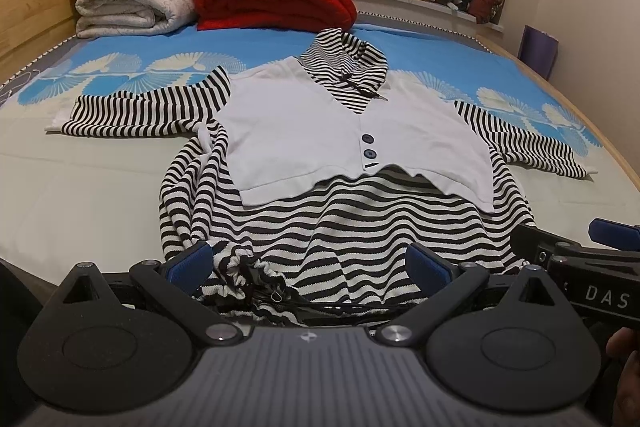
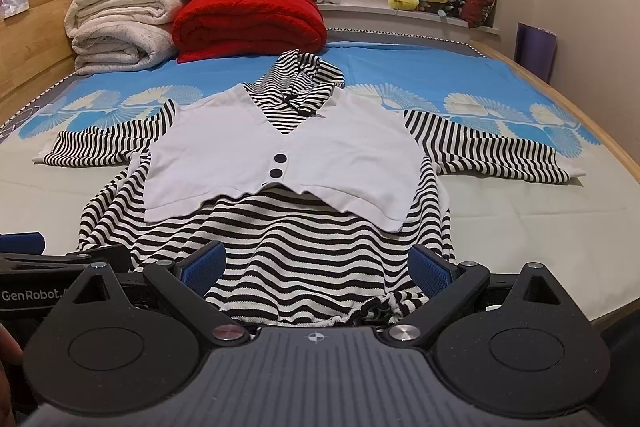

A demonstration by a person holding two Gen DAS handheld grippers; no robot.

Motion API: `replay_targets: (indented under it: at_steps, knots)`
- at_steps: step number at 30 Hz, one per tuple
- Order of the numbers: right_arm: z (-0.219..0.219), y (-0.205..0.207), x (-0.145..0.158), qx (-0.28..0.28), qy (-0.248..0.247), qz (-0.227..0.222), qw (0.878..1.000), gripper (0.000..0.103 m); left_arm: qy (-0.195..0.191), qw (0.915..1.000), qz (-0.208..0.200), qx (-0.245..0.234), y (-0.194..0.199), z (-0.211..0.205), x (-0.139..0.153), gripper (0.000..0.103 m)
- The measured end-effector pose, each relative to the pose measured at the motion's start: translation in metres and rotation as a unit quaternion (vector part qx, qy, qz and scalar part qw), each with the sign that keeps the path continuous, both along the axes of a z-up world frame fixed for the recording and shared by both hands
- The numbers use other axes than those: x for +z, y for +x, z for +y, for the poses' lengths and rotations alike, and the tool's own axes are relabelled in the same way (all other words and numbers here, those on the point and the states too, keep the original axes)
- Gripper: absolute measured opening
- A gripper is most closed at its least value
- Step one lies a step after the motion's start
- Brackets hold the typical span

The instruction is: Fold small clothes

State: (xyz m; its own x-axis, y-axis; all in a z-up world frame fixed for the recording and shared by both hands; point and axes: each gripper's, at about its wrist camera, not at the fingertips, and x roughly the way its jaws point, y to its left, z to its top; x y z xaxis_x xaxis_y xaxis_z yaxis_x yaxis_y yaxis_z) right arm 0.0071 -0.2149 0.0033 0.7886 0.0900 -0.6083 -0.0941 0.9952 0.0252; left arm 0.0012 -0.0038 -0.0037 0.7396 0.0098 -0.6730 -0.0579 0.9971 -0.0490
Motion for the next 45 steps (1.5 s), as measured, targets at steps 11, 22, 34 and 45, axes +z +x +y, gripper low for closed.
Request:
replay_targets:
  at_steps: [11,22,34,45]
  knots:
    - [0.002,0.000,-0.001,-0.002,-0.003,0.003,1.000,0.097,-0.011,0.9998,-0.016,-0.001,0.000,0.000,0.000,0.102]
    - [-0.073,0.051,0.063,-0.003,-0.015,-0.102,0.995,0.091,0.058,0.9951,-0.049,-0.063,0.056,0.050,0.049,0.102]
    - [-0.110,0.129,-0.049,-0.082,0.045,0.171,0.981,0.073,-0.009,0.9778,0.208,0.022,0.142,0.108,-0.059,0.102]
    - [-0.111,0.133,-0.094,-0.096,0.040,0.257,0.961,0.018,-0.020,0.9695,0.242,0.031,0.141,0.117,-0.084,0.030]
